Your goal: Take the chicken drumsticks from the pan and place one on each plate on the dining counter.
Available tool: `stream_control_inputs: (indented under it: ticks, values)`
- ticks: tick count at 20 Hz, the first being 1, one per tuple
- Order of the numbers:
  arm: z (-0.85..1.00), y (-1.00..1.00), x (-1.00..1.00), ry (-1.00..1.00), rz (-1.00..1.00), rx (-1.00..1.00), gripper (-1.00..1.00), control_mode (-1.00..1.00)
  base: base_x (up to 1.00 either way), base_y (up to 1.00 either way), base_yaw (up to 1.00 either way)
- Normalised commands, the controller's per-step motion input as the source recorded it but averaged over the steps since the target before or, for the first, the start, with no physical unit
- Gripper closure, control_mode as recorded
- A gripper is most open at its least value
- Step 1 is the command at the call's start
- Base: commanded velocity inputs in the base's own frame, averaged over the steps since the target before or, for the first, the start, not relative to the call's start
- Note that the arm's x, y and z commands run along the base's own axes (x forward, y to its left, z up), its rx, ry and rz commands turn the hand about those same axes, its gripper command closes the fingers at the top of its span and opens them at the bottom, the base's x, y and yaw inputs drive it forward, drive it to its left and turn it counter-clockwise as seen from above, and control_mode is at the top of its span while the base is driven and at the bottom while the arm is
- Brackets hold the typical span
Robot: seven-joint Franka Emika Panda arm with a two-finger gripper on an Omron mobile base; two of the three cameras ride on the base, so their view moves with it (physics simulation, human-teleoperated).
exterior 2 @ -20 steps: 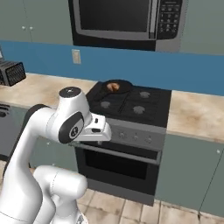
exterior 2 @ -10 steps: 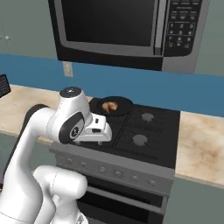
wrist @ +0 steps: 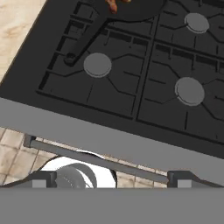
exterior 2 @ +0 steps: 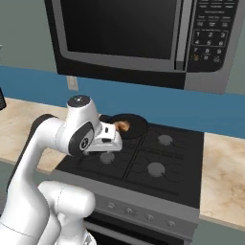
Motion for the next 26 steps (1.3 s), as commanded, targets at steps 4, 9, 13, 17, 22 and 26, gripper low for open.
stream_control_inputs:
  ticks: [4,9,13,17,22,26]
  values:
    - [-0.22,0.13,0.67,-0.33,0.00,0.00,-1.00,-1.00,0.00,0.00,0.00]
    - [-0.04,0.22,0.96,-0.29,0.00,0.00,-1.00,-1.00,0.00,0.00,0.00]
    - [0.00,0.05,1.00,-0.09,0.00,0.01,-1.00,-1.00,0.00,0.00,0.00]
    - [0.00,0.00,1.00,0.00,0.00,0.04,-1.00,-1.00,0.00,0.00,0.00]
    - [-0.08,0.00,1.00,0.00,0.00,0.05,-1.00,-1.00,0.00,0.00,0.00]
    - [-0.30,-0.06,1.00,0.08,0.00,0.08,-1.00,-1.00,0.00,0.00,0.00]
